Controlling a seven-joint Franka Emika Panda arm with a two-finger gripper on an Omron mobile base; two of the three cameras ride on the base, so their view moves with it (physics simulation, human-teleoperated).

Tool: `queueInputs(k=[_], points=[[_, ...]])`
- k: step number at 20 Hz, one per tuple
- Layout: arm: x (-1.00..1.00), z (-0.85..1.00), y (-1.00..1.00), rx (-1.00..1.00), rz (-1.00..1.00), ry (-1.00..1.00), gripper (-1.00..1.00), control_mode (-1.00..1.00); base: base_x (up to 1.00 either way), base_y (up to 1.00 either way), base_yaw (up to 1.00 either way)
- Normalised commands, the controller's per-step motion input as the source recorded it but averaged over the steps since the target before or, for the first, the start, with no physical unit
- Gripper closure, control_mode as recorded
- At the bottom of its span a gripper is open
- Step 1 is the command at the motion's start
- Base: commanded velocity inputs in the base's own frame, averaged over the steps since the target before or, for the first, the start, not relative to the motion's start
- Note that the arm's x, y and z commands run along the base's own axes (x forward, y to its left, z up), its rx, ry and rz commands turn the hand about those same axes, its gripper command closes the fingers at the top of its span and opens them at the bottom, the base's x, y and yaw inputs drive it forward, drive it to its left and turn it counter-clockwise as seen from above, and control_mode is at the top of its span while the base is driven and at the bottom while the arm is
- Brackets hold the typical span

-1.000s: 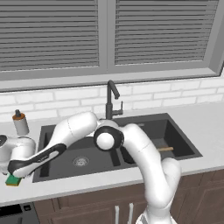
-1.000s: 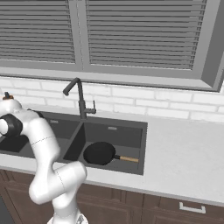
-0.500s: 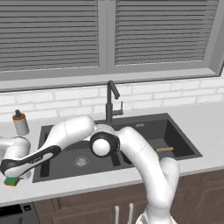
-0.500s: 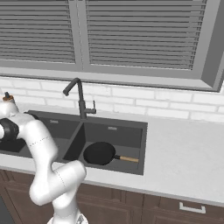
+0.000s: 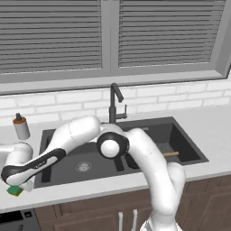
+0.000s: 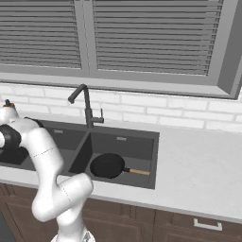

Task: Pick the pan and sponge and place them into the sink. Then turn on the water.

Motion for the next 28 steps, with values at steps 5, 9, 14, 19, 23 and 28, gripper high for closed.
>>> queueInputs(k=[5,9,14,19,23,28], points=[[-0.36,0.18,-1.0,0.18,-0.26,-0.09,1.0,-1.0,0.0,0.0,0.0],[-0.12,0.63,-1.0,0.37,-0.23,-0.23,1.0,-1.0,0.0,0.0,0.0],[-0.09,0.79,-1.0,0.42,-0.23,-0.21,1.0,-1.0,0.0,0.0,0.0],[-0.11,0.95,-1.0,0.46,-0.21,-0.17,1.0,-1.0,0.0,0.0,0.0],[-0.03,0.89,-1.0,0.49,-0.21,-0.29,1.0,-1.0,0.0,0.0,0.0],[-0.03,0.9,-1.0,0.46,-0.24,-0.23,1.0,-1.0,0.0,0.0,0.0]])
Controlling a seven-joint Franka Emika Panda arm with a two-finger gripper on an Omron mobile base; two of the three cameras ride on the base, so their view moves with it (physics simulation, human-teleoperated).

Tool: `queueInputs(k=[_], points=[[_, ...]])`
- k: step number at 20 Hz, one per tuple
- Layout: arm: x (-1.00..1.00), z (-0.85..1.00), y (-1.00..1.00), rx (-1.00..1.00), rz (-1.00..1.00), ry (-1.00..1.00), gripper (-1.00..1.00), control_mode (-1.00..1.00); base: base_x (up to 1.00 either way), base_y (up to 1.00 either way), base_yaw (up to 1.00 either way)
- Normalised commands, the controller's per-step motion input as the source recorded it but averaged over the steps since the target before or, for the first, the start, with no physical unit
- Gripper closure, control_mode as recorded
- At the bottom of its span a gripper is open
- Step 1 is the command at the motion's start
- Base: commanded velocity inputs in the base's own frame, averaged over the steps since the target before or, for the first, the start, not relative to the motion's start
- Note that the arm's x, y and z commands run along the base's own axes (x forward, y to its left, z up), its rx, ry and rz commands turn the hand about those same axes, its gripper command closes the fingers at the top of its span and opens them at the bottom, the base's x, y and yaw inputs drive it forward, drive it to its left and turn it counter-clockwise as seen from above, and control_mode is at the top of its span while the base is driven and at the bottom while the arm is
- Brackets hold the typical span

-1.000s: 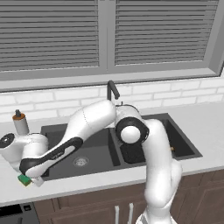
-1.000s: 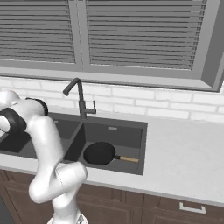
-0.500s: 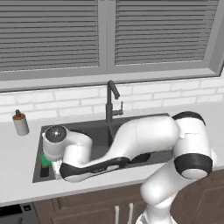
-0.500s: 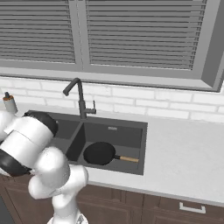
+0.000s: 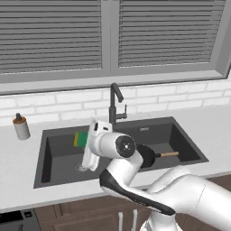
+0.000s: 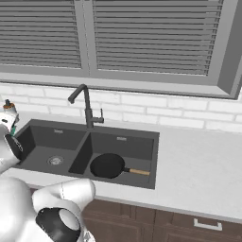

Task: Pick the pan and sponge and place them into the sink. Then turn on the water.

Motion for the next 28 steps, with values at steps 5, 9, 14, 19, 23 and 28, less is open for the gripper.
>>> queueInputs(k=[5,9,14,19,23,28], points=[[-0.05,0.95,-1.0,0.49,-0.28,-0.04,1.0,-1.0,0.0,0.0,0.0],[-0.07,0.86,-1.0,0.53,-0.33,0.1,1.0,-1.0,0.0,0.0,0.0],[-0.13,0.69,-1.0,0.49,-0.33,0.27,1.0,-1.0,0.0,0.0,0.0],[-0.15,0.43,-1.0,0.4,-0.33,0.41,1.0,-1.0,0.0,0.0,0.0],[-0.33,0.07,-1.0,0.37,-0.27,0.35,1.0,-1.0,0.0,0.0,0.0],[-0.38,-0.26,-0.98,0.36,-0.09,0.11,1.0,-1.0,0.0,0.0,0.0]])
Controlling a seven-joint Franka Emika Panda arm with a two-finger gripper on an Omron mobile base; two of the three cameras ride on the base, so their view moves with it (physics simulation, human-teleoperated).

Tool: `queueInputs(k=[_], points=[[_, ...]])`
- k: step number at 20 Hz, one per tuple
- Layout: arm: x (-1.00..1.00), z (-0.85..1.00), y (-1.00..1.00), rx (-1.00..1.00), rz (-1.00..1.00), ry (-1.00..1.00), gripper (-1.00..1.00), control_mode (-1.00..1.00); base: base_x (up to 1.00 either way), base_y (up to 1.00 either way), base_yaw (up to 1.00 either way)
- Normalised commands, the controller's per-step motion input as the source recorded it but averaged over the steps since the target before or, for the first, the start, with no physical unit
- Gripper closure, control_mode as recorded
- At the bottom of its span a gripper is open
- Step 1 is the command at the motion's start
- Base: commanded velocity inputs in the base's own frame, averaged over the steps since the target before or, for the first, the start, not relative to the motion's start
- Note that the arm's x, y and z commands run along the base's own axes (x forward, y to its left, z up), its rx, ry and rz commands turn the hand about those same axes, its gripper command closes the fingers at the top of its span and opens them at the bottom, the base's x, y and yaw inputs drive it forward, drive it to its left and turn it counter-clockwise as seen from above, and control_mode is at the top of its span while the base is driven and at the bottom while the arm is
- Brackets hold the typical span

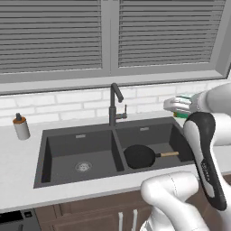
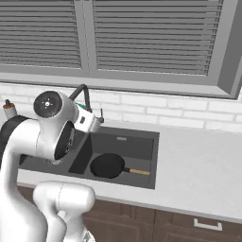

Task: Pick the pan and sponge and place them into the sink. Then turn on the water.

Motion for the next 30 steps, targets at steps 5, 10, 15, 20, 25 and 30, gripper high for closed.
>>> queueInputs(k=[5,10,15,20,25,30], points=[[-0.01,-0.6,-0.51,0.26,-0.01,0.17,1.0,-1.0,0.0,0.0,0.0],[0.26,-0.65,-0.18,0.15,0.0,0.4,1.0,-1.0,0.0,0.0,0.0],[0.68,-0.56,-0.01,0.05,0.01,0.43,1.0,-1.0,0.0,0.0,0.0],[0.66,-0.68,0.0,0.0,0.0,0.23,1.0,-1.0,0.0,0.0,0.0],[0.5,-0.76,0.0,0.01,0.0,0.08,1.0,-1.0,0.0,0.0,0.0],[0.54,-0.74,0.0,0.04,0.0,0.07,1.0,-1.0,0.0,0.0,0.0]])
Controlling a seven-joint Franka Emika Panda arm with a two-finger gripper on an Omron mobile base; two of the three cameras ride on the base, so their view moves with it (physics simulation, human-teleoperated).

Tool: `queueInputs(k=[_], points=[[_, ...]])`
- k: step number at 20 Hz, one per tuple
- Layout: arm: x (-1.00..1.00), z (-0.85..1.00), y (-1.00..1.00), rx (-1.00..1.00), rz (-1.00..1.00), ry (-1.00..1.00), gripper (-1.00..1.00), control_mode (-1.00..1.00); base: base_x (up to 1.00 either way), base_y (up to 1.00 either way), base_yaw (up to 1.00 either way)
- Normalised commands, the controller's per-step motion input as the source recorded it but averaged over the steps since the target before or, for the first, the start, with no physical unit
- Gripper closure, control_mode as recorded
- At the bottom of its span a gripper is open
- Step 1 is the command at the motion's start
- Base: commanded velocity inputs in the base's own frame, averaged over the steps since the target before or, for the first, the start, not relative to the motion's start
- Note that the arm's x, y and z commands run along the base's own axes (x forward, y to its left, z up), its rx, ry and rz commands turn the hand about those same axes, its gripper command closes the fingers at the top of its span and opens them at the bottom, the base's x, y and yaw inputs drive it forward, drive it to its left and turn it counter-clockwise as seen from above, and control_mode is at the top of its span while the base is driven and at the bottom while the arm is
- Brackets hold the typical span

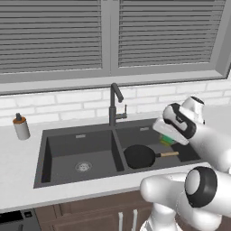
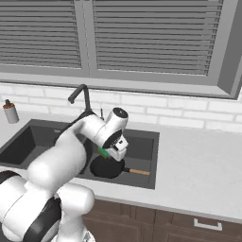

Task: Pick the pan and sponge and place them into the sink. Then turn on the water.

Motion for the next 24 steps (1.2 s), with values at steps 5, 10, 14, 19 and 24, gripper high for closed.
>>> queueInputs(k=[5,10,14,19,24], points=[[0.61,-0.72,0.0,0.01,0.0,0.11,1.0,-1.0,0.0,0.0,0.0],[0.49,-0.66,0.0,0.01,0.0,0.03,1.0,-1.0,0.0,0.0,0.0],[0.36,-0.63,0.0,0.01,0.0,0.0,1.0,-1.0,0.0,0.0,0.0],[0.18,-0.6,0.0,0.0,0.0,-0.09,1.0,-1.0,0.0,0.0,0.0],[0.25,-0.53,0.0,0.03,0.0,-0.07,1.0,-1.0,0.0,0.0,0.0]])
